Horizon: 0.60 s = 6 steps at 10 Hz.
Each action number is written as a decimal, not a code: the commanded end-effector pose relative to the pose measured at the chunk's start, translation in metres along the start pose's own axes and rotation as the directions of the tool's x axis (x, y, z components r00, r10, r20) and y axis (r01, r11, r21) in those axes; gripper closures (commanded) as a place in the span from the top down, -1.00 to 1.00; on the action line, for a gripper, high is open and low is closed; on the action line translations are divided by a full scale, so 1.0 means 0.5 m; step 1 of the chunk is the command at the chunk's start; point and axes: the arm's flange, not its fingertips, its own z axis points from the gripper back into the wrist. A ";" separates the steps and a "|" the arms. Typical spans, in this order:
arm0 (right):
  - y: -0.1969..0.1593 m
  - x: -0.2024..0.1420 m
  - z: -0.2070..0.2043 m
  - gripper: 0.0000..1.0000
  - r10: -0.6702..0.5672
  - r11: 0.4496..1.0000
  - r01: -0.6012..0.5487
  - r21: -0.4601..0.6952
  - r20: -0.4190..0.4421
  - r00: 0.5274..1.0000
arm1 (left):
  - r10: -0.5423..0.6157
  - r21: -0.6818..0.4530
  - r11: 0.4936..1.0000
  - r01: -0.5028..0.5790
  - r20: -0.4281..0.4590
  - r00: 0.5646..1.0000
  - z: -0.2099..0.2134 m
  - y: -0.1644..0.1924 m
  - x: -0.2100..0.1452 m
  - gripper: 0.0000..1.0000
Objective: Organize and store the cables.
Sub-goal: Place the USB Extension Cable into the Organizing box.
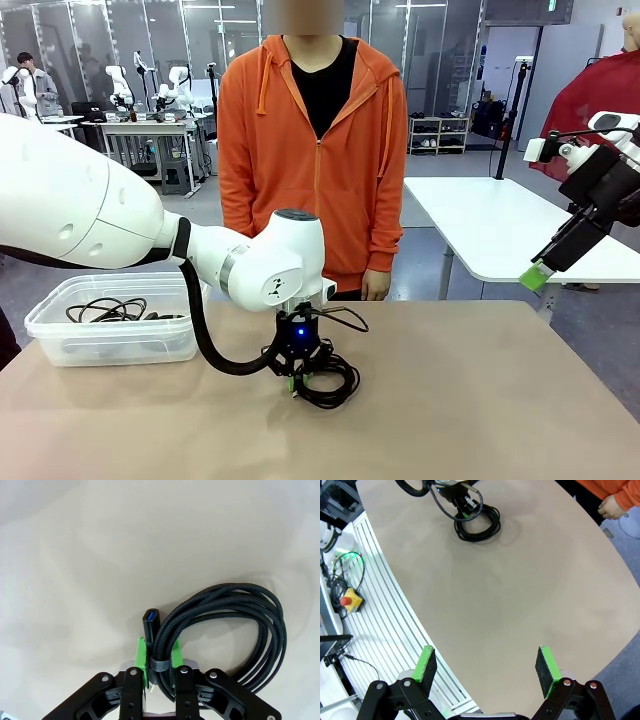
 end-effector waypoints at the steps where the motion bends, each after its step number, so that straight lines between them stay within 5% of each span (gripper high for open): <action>1: -0.001 0.007 0.002 1.00 -0.023 1.000 0.023 -0.006 0.004 1.000 | -0.021 -0.002 1.000 0.021 -0.004 1.000 0.007 0.009 -0.001 -1.00; 6: -0.001 0.007 0.002 1.00 -0.023 1.000 0.023 -0.006 0.004 1.000 | -0.103 0.031 0.994 0.100 0.089 0.991 0.107 0.025 -0.057 -0.89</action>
